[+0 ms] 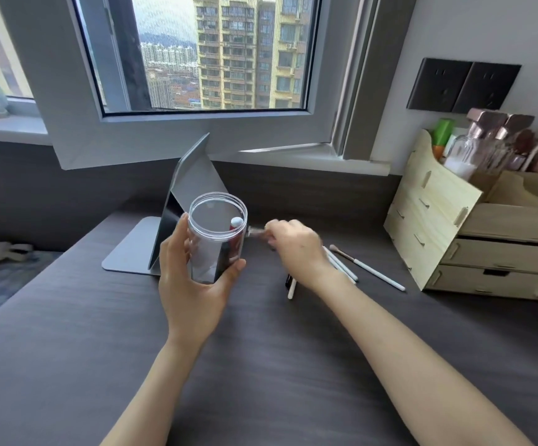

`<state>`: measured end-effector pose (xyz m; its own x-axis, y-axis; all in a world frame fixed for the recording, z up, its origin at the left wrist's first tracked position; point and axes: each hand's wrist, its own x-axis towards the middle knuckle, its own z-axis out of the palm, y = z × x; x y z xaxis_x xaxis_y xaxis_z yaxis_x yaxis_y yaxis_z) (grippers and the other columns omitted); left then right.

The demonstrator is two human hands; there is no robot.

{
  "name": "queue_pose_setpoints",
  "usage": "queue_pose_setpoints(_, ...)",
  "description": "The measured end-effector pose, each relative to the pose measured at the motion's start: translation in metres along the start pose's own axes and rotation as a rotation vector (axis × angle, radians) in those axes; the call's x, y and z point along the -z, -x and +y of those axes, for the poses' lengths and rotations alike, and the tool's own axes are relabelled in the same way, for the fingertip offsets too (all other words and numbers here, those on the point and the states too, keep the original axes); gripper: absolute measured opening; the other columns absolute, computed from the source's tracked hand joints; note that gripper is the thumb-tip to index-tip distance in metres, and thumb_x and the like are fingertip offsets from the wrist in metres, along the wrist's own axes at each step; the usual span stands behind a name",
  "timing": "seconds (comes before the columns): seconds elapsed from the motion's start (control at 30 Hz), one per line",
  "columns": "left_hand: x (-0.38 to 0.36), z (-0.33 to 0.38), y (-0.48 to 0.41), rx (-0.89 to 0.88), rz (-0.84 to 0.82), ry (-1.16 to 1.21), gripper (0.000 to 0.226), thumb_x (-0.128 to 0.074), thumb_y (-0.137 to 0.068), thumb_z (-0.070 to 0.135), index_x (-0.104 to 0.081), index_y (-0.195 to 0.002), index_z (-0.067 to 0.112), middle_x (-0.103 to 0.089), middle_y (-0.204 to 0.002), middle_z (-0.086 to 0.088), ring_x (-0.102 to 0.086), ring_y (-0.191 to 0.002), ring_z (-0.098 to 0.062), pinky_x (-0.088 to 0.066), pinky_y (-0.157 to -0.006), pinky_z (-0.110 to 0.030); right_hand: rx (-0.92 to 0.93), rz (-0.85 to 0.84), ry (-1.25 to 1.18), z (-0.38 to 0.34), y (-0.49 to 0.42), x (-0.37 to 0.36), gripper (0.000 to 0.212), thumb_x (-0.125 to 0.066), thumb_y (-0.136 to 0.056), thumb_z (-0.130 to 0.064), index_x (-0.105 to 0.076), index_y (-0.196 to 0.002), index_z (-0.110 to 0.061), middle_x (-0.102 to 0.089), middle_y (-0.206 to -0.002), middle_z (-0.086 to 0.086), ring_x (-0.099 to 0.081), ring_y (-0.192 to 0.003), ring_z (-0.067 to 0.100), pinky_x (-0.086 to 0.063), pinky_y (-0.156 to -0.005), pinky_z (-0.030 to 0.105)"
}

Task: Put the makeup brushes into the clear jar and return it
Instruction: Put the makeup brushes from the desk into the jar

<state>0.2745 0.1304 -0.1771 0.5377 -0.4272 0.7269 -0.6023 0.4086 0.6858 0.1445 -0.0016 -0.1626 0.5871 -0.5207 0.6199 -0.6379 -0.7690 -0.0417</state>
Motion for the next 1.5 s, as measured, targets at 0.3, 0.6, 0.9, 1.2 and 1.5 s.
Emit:
queue_pose_setpoints(0.3, -0.001, 0.008, 0.006, -0.146, -0.143, -0.11, 0.082, -0.08, -0.06, 0.025, -0.04, -0.132, 0.023, -0.046, -0.117, 0.01, -0.043, -0.104, 0.013, -0.033, -0.087, -0.002, -0.441, 0.119, -0.726, -0.011, 0.057, 0.107, 0.017, -0.066, -0.085, -0.026, -0.072, -0.1, -0.026, -0.07, -0.084, -0.018, -0.065, -0.08, -0.005, -0.047, -0.075, 0.012)
queue_pose_setpoints(0.6, -0.006, 0.013, 0.015, -0.417, -0.314, -0.187, 0.071, -0.079, -0.067, 0.028, -0.045, -0.13, 0.022, -0.048, -0.12, 0.001, -0.054, -0.105, -0.015, -0.051, -0.081, -0.029, -0.29, -0.019, -0.379, -0.034, 0.069, 0.139, 0.004, -0.055, -0.078, -0.012, -0.053, -0.08, -0.014, -0.058, -0.068, -0.001, -0.05, -0.065, 0.016, -0.037, -0.053, 0.019)
queue_pose_setpoints(0.9, -0.008, 0.011, 0.018, -0.426, -0.359, -0.208, 0.067, -0.074, -0.072, 0.033, -0.044, -0.131, 0.023, -0.051, -0.119, -0.002, -0.057, -0.099, -0.018, -0.054, -0.073, -0.036, -0.346, 0.048, -0.504, -0.025, 0.07, 0.116, 0.021, -0.072, -0.077, -0.037, -0.062, -0.08, -0.019, -0.053, -0.061, -0.014, -0.047, -0.058, 0.006, -0.037, -0.054, 0.012)
queue_pose_setpoints(1.2, -0.004, 0.005, 0.008, -0.296, -0.289, -0.341, 0.078, -0.08, -0.06, 0.025, -0.045, -0.13, 0.023, -0.059, -0.115, -0.01, -0.054, -0.099, -0.018, -0.05, -0.073, -0.03, -0.468, 0.069, -0.932, -0.017, 0.04, 0.085, 0.017, -0.06, -0.089, -0.02, -0.068, -0.073, -0.017, -0.062, -0.058, -0.01, -0.051, -0.049, 0.003, -0.041, -0.052, 0.012)
queue_pose_setpoints(1.5, 0.0, 0.002, 0.001, -0.102, -0.169, -0.256, 0.085, -0.085, -0.058, 0.014, -0.043, -0.132, 0.026, -0.051, -0.114, 0.002, -0.048, -0.1, -0.005, -0.035, -0.074, -0.014, -0.535, 0.165, -0.756, 0.01, 0.005, 0.059, 0.016, -0.058, -0.087, -0.01, -0.071, -0.084, -0.018, -0.066, -0.076, -0.006, -0.055, -0.062, -0.001, -0.043, -0.064, 0.018)
